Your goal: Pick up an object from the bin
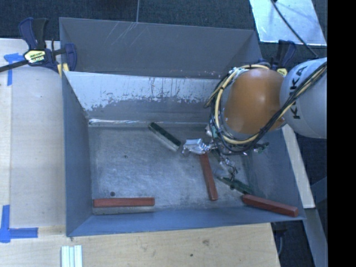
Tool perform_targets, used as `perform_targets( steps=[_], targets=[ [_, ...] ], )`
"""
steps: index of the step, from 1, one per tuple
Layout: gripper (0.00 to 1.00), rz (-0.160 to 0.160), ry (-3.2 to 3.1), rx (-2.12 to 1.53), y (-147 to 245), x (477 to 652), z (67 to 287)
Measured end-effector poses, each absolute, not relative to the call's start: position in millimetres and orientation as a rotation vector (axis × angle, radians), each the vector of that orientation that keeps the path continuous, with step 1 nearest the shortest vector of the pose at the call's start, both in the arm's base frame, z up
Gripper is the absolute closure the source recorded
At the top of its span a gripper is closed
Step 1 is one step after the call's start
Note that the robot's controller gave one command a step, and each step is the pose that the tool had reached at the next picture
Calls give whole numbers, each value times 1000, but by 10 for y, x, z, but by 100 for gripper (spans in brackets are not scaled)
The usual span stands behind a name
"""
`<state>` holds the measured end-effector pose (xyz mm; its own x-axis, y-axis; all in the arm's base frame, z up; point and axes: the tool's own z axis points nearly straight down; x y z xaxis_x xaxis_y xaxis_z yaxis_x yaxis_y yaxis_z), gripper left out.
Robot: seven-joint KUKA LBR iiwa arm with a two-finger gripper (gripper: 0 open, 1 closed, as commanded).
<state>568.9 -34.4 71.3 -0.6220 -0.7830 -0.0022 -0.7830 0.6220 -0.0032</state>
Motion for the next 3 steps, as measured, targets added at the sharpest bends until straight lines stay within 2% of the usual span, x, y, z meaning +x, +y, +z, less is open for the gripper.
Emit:
perform_targets(
  steps=[1,2,3],
  targets=[
    [0,-3,2729,-1551,-619,6222,709],
    [0,3,2357,-2078,-456,5574,760],
    [100,3,2360,-2072,-459,5583,765]
  ],
)
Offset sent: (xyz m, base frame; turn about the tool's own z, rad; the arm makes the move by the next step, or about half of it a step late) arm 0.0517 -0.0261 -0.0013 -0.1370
